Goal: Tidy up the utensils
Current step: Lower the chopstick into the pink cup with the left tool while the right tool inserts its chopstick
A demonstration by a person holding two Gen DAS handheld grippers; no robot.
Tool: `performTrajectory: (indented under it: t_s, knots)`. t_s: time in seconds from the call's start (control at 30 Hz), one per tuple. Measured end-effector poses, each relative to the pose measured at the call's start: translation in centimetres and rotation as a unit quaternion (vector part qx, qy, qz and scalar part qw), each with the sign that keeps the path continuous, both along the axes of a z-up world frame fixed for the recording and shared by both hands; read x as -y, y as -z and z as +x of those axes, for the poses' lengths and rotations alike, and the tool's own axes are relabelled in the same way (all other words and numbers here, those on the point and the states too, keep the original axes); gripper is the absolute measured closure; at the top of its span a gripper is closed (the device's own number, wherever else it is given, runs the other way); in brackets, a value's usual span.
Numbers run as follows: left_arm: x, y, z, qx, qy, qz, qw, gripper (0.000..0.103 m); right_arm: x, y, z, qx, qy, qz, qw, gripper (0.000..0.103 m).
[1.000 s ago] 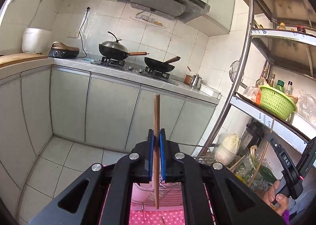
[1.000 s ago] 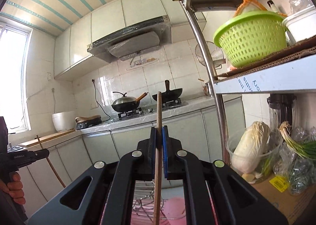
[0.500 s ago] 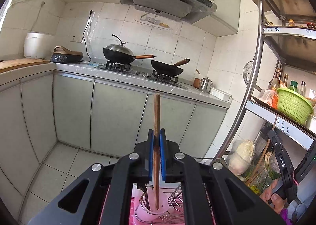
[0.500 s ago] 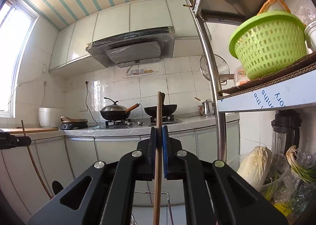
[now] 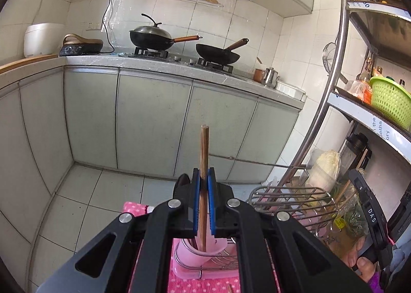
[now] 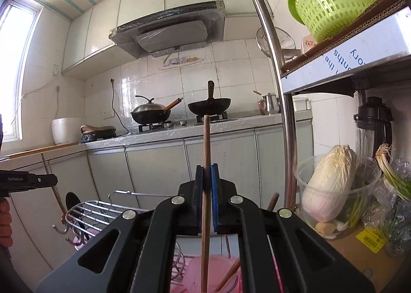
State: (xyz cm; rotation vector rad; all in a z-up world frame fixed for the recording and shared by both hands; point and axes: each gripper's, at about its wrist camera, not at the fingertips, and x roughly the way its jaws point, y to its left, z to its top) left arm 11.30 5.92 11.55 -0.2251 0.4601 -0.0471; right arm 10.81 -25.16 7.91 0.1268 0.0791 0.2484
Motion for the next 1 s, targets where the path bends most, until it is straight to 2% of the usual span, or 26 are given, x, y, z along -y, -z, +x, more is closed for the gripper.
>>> performTrajectory:
  t_s: [0.2,0.37,0.43,0.5,0.53,0.57,0.67,0.87,1.0]
  knots:
    - [0.2,3.0,0.3,-0.037,0.007,-0.001,0.9993,0.098,0.2,2.1,-0.8,-0.049,-0.005,-0.001,0.999,0.097]
    - [-0.4,3.9,0.3,-0.045,-0.007,-0.011,0.9989,0.096,0.4,2.8,-1.3,-0.067,-0.004,0.001,0.998,0.097]
    - [-1.1,4.3,0.6,-0.066,-0.01,-0.029,0.9973,0.091,0.5,2.8,-0.9,-0.087,-0.007,0.002,0.996,0.096]
    - [-2.1,4.5,0.6,-0.077,-0.01,-0.062,0.995,0.09,0.8,2.7,-0.6,-0.108,-0.012,0.007,0.994,0.091]
    - [-2.5,4.4,0.4,-0.078,-0.013,-0.075,0.994,0.089,1.0,2.6,-0.5,-0.111,-0.015,0.013,0.994,0.083]
    - [-2.9,4.2,0.2,-0.075,-0.013,-0.084,0.9935,0.089,1.2,2.5,-0.7,-0.11,-0.014,0.016,0.994,0.074]
    - [-3.4,3.5,-0.8,-0.062,-0.017,-0.086,0.9943,0.084,1.5,1.8,-1.4,-0.101,-0.013,0.018,0.995,0.066]
    - [-2.9,2.7,-2.8,-0.049,-0.017,-0.06,0.9969,0.081,1.9,0.7,-3.3,-0.09,-0.009,0.011,0.996,0.063]
    - [-2.5,2.7,-4.0,-0.053,-0.009,-0.056,0.997,0.081,2.1,0.4,-5.0,-0.086,-0.005,0.005,0.996,0.063]
